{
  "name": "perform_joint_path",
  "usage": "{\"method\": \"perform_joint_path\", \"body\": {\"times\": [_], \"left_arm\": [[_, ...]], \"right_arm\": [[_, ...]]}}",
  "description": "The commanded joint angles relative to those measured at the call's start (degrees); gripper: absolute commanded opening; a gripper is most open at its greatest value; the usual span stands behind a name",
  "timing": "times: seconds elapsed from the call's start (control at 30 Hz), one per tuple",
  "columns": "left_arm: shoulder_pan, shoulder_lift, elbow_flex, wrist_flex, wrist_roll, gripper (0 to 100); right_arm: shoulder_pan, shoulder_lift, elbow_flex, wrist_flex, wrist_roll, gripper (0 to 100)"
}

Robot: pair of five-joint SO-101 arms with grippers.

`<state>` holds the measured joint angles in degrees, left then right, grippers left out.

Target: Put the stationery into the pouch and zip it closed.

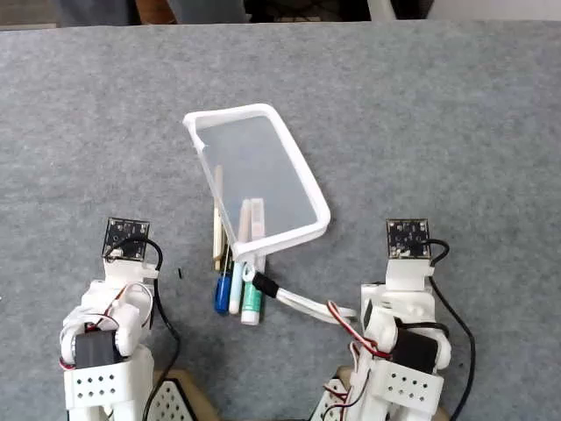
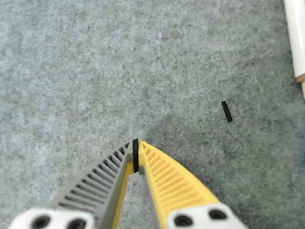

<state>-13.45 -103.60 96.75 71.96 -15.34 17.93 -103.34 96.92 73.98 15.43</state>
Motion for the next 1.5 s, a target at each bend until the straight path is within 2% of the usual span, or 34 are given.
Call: {"method": "perform_joint_path", "body": {"times": [0.0,0.8,1.07,1.27,1.4,1.47], "left_arm": [[0.31,-0.44,0.57,1.05,-0.53,3],[0.92,-0.53,0.57,1.05,-0.44,3],[1.63,-0.53,0.57,0.79,-0.44,3],[1.89,-0.35,-0.75,0.79,-0.44,3],[1.01,-0.18,-4.44,1.05,-0.79,4],[1.98,-0.09,-5.23,2.11,-0.70,8]], "right_arm": [[-0.53,-4.09,-0.31,0.18,-0.53,1.4],[-0.79,-4.44,-0.40,0.09,1.05,1.5],[-12.84,-3.91,-0.48,-0.97,6.59,1.5],[-15.21,-3.82,-1.27,-1.32,6.51,1.6],[-14.68,-3.74,-4.88,-0.70,6.42,10.8],[-13.98,-3.12,-4.00,-1.32,7.65,14.9]]}}
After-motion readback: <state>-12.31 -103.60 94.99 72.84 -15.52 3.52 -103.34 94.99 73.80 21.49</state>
